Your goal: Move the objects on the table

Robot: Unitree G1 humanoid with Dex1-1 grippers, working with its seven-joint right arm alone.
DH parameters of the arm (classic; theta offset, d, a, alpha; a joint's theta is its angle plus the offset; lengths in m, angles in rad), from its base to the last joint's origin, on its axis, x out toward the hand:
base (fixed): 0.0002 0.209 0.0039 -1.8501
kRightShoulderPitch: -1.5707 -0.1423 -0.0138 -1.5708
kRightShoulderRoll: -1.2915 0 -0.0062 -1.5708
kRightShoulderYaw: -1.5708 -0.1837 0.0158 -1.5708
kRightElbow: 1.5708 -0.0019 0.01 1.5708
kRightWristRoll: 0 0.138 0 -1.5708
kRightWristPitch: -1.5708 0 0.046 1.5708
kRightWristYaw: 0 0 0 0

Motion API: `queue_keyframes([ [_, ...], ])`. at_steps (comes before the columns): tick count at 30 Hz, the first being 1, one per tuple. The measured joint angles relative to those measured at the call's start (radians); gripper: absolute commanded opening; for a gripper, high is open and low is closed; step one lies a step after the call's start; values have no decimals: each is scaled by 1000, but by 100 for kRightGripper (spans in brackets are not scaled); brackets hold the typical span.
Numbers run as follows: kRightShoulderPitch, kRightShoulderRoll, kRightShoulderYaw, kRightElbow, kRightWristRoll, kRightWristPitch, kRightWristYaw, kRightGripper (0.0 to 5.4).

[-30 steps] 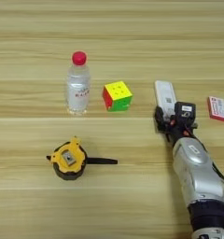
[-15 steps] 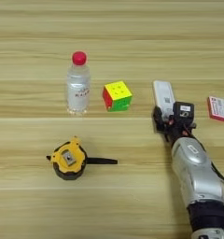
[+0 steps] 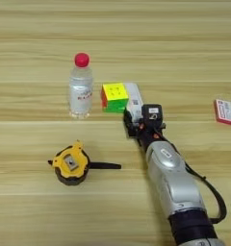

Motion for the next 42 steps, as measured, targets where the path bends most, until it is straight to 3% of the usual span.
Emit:
queue_keyframes([
  [12,0,-9,-9,1,-27,0,-23,453],
  [20,38,-34,-50,-131,-44,-2,-48,537],
  [31,53,-75,-166,-223,-34,1,-74,537],
  [42,27,-132,-332,-21,-18,-57,-161,537],
])
